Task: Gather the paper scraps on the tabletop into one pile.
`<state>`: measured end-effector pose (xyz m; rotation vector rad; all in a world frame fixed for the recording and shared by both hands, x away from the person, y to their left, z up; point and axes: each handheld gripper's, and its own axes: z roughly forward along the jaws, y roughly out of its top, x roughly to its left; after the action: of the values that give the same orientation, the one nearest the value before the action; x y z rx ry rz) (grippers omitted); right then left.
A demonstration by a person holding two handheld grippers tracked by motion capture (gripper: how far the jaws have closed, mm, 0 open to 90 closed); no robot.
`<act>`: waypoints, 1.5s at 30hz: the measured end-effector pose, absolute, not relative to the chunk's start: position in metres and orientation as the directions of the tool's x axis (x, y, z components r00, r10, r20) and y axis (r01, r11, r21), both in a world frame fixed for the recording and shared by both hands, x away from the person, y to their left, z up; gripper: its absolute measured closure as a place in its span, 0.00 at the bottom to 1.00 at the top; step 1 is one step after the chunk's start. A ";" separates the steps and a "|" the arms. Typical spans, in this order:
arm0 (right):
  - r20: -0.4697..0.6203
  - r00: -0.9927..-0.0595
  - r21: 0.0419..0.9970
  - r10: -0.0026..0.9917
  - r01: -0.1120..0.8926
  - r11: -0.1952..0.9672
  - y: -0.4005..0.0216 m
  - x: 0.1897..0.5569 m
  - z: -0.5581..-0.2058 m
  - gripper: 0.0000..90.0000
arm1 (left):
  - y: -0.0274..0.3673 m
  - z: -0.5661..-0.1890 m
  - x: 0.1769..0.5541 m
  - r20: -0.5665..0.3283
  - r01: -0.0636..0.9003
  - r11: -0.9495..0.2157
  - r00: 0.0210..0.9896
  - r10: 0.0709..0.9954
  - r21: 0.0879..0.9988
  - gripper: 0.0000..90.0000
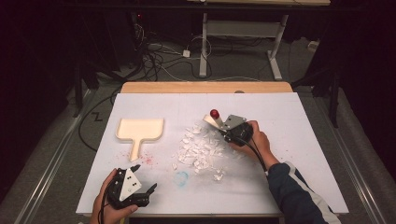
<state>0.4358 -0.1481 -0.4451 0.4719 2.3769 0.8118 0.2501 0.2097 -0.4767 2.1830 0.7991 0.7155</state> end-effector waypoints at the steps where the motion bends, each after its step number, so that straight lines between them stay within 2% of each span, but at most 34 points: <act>1: -0.407 -0.771 0.644 0.490 0.139 0.753 -0.148 0.436 -0.445 0.75 | 0.210 -0.477 0.250 0.249 0.328 -0.569 0.659 0.710 0.754 0.19; 3: -0.385 -0.826 0.635 0.413 0.088 0.767 -0.147 0.420 -0.444 0.74 | 0.209 -0.477 0.250 0.248 0.330 -0.571 0.661 0.708 0.752 0.19; 8: -0.334 -0.866 0.650 0.372 0.074 0.756 -0.154 0.402 -0.441 0.74 | 0.208 -0.476 0.248 0.256 0.317 -0.584 0.674 0.693 0.747 0.19; 12: -0.319 -0.877 0.677 0.359 0.054 0.734 -0.164 0.387 -0.425 0.75 | 0.207 -0.477 0.249 0.253 0.317 -0.587 0.681 0.688 0.745 0.19; 15: -0.326 -0.848 0.704 0.417 0.077 0.706 -0.175 0.383 -0.409 0.75 | 0.206 -0.476 0.248 0.258 0.311 -0.593 0.685 0.682 0.743 0.19; 16: -0.295 -0.839 0.741 0.457 0.100 0.663 -0.186 0.382 -0.400 0.75 | 0.206 -0.476 0.248 0.258 0.309 -0.593 0.686 0.681 0.743 0.19; 23: -0.291 -0.770 0.770 0.567 0.163 0.616 -0.217 0.375 -0.386 0.76 | 0.205 -0.476 0.249 0.257 0.311 -0.593 0.686 0.681 0.743 0.19; 26: -0.316 -0.710 0.749 0.629 0.220 0.625 -0.233 0.370 -0.385 0.75 | 0.206 -0.475 0.249 0.257 0.310 -0.592 0.685 0.682 0.744 0.19; 28: -0.300 -0.670 0.736 0.679 0.290 0.612 -0.244 0.368 -0.389 0.75 | 0.206 -0.475 0.249 0.256 0.310 -0.591 0.685 0.682 0.745 0.19; 29: -0.319 -0.631 0.700 0.707 0.346 0.624 -0.253 0.366 -0.396 0.76 | 0.206 -0.475 0.249 0.255 0.310 -0.590 0.685 0.682 0.745 0.19; 34: -0.351 -0.566 0.637 0.746 0.439 0.633 -0.264 0.362 -0.414 0.76 | 0.204 -0.474 0.249 0.264 0.303 -0.599 0.688 0.676 0.741 0.19; 36: -0.275 -0.593 0.650 0.757 0.465 0.601 -0.263 0.356 -0.422 0.75 | 0.203 -0.474 0.249 0.260 0.305 -0.593 0.686 0.679 0.746 0.19; 42: -0.251 -0.614 0.661 0.748 0.456 0.596 -0.228 0.342 -0.429 0.75 | 0.201 -0.473 0.250 0.243 0.305 -0.572 0.685 0.687 0.761 0.19; 44: -0.202 -0.670 0.678 0.715 0.431 0.596 -0.198 0.335 -0.430 0.75 | 0.201 -0.473 0.250 0.238 0.303 -0.569 0.688 0.686 0.764 0.19; 45: -0.202 -0.670 0.678 0.715 0.431 0.596 -0.198 0.335 -0.430 0.75 | 0.202 -0.473 0.251 0.233 0.304 -0.567 0.690 0.685 0.766 0.19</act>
<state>0.3347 -0.1981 -0.4303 0.9121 2.3668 0.8316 0.2510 0.2019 -0.4728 2.1766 0.7535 0.6781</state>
